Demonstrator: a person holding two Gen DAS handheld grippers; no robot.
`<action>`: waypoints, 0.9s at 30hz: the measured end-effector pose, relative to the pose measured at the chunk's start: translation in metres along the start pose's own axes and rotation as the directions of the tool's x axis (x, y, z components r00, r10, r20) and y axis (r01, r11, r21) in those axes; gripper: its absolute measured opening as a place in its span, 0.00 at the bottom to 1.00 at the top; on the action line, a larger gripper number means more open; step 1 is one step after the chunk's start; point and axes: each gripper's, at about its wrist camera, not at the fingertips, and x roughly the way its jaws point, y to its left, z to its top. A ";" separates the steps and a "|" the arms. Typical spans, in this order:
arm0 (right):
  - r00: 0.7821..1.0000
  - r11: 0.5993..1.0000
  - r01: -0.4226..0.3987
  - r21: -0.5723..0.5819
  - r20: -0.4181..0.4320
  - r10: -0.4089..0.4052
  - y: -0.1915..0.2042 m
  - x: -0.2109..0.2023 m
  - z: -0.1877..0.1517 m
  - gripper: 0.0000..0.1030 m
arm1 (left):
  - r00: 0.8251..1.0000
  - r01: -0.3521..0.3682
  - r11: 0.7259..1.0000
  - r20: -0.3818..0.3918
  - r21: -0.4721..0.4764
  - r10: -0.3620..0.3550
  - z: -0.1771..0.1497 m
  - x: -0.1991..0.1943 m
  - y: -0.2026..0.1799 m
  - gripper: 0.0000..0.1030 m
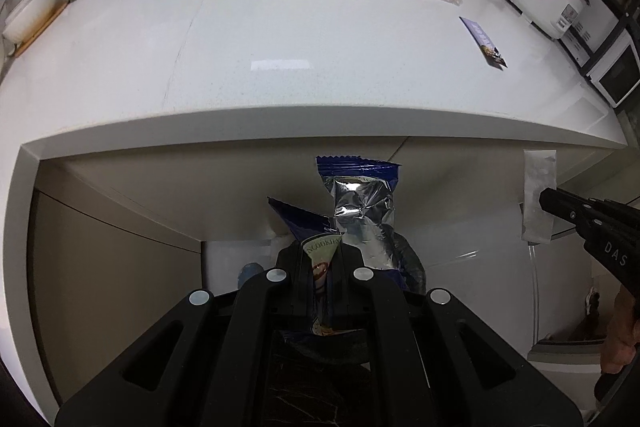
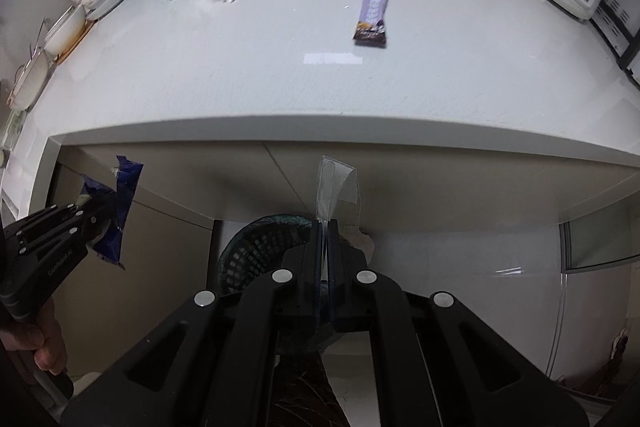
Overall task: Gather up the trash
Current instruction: 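Carry the blue packet and clear bag with both grippers over the trash bin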
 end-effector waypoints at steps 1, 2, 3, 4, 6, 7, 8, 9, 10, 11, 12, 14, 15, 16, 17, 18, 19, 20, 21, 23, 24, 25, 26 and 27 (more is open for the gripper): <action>1.000 1.000 -0.004 -0.007 -0.001 0.004 0.002 0.002 -0.002 0.02 | 1.000 0.003 1.000 -0.001 -0.005 -0.003 -0.002 0.002 0.001 0.02; 1.000 1.000 -0.005 -0.014 -0.004 0.005 0.004 0.006 -0.004 0.02 | 1.000 0.006 1.000 -0.002 -0.009 -0.006 -0.004 0.005 0.002 0.02; 1.000 1.000 -0.012 -0.016 -0.009 0.012 0.005 0.009 -0.007 0.02 | 1.000 0.008 1.000 0.001 -0.011 -0.008 -0.006 0.007 0.003 0.02; 1.000 1.000 -0.024 -0.018 -0.013 0.024 0.006 0.012 -0.010 0.02 | 1.000 0.007 1.000 0.001 -0.011 -0.007 -0.008 0.009 0.003 0.02; 0.999 0.999 -0.036 -0.028 -0.024 0.035 0.010 0.020 -0.015 0.02 | 1.000 0.009 1.000 0.003 -0.011 -0.009 -0.012 0.014 0.003 0.02; 0.999 0.999 -0.042 -0.033 -0.029 0.041 0.012 0.024 -0.018 0.02 | 1.000 0.006 1.000 0.005 -0.008 -0.006 -0.015 0.017 0.003 0.02; 0.998 0.998 -0.049 -0.036 -0.035 0.048 0.013 0.030 -0.020 0.02 | 1.000 0.005 1.000 0.004 -0.007 -0.005 -0.017 0.020 0.004 0.02; 0.998 0.998 -0.055 -0.039 -0.044 0.054 0.015 0.035 -0.023 0.02 | 1.000 0.007 1.000 0.001 -0.012 -0.007 -0.019 0.025 0.005 0.02; 0.997 0.997 -0.060 -0.044 -0.048 0.058 0.016 0.038 -0.025 0.02 | 1.000 0.010 1.000 -0.001 -0.014 -0.010 -0.021 0.028 0.006 0.02; 0.997 0.997 -0.064 -0.050 -0.053 0.061 0.018 0.044 -0.027 0.02 | 1.000 0.008 1.000 0.000 -0.013 -0.008 -0.024 0.031 0.007 0.02; 0.996 0.996 -0.072 -0.051 -0.058 0.069 0.018 0.049 -0.029 0.02 | 1.000 0.006 1.000 -0.001 -0.011 -0.006 -0.026 0.035 0.007 0.02; 0.994 0.995 -0.091 -0.050 -0.073 0.087 0.019 0.060 -0.034 0.02 | 1.000 0.006 1.000 -0.007 -0.013 -0.006 -0.031 0.043 0.009 0.02; 0.993 0.994 -0.096 -0.053 -0.076 0.092 0.020 0.065 -0.036 0.02 | 1.000 0.006 1.000 -0.010 -0.015 -0.006 -0.032 0.046 0.010 0.02; 0.992 0.993 -0.103 -0.055 -0.082 0.099 0.021 0.070 -0.038 0.02 | 1.000 0.005 1.000 -0.016 -0.016 -0.006 -0.035 0.050 0.011 0.02; 0.991 0.993 -0.107 -0.058 -0.091 0.102 0.021 0.075 -0.040 0.02 | 1.000 0.005 1.000 -0.020 -0.018 -0.006 -0.035 0.054 0.011 0.02; 0.990 0.992 -0.112 -0.059 -0.095 0.106 0.022 0.080 -0.042 0.02 | 1.000 0.004 1.000 -0.022 -0.017 -0.005 -0.037 0.057 0.012 0.02; 0.989 0.991 -0.121 -0.062 -0.098 0.114 0.023 0.084 -0.044 0.02 | 1.000 0.002 1.000 -0.022 -0.015 -0.002 -0.039 0.059 0.013 0.02; 0.987 0.989 -0.129 -0.066 -0.102 0.122 0.025 0.089 -0.045 0.02 | 1.000 -0.001 1.000 -0.026 -0.013 0.001 -0.041 0.062 0.014 0.02; 0.986 0.989 -0.134 -0.070 -0.108 0.126 0.026 0.093 -0.047 0.02 | 0.999 -0.005 1.000 -0.034 -0.013 0.005 -0.042 0.066 0.014 0.02; 0.982 0.986 -0.149 -0.075 -0.126 0.139 0.029 0.104 -0.050 0.02 | 0.999 -0.011 1.000 -0.049 -0.020 0.010 -0.046 0.074 0.017 0.02; 0.982 0.986 -0.148 -0.080 -0.133 0.136 0.030 0.108 -0.053 0.02 | 0.998 -0.012 1.000 -0.055 -0.025 0.011 -0.047 0.076 0.018 0.02; 0.980 0.985 -0.151 -0.084 -0.146 0.137 0.032 0.114 -0.056 0.02 | 0.998 -0.013 0.999 -0.064 -0.029 0.011 -0.049 0.079 0.020 0.02; 0.978 0.984 -0.155 -0.088 -0.155 0.140 0.034 0.119 -0.057 0.02 | 0.997 -0.019 0.999 -0.071 -0.030 0.017 -0.050 0.082 0.021 0.02; 0.977 0.984 -0.153 -0.094 -0.161 0.137 0.036 0.123 -0.059 0.02 | 0.997 -0.019 0.999 -0.075 -0.032 0.017 -0.049 0.083 0.020 0.02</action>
